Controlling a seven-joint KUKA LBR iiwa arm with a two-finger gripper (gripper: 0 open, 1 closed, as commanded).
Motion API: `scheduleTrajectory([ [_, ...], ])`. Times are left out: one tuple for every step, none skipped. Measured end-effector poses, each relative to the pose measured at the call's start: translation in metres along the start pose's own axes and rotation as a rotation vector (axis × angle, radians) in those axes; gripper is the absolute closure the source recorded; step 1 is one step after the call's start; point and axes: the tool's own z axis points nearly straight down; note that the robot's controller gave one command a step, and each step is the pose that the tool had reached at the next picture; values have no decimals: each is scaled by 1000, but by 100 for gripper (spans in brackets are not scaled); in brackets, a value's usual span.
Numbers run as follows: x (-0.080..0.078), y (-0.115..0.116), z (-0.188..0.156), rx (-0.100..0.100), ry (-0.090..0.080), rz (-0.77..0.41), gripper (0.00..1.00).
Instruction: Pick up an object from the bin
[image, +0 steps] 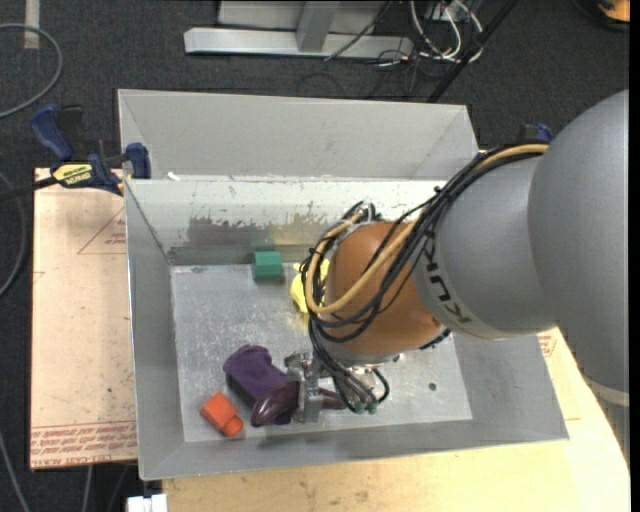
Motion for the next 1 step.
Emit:
scheduleTrajectory([
  [0, 0, -13, 0, -3, 0, 100],
])
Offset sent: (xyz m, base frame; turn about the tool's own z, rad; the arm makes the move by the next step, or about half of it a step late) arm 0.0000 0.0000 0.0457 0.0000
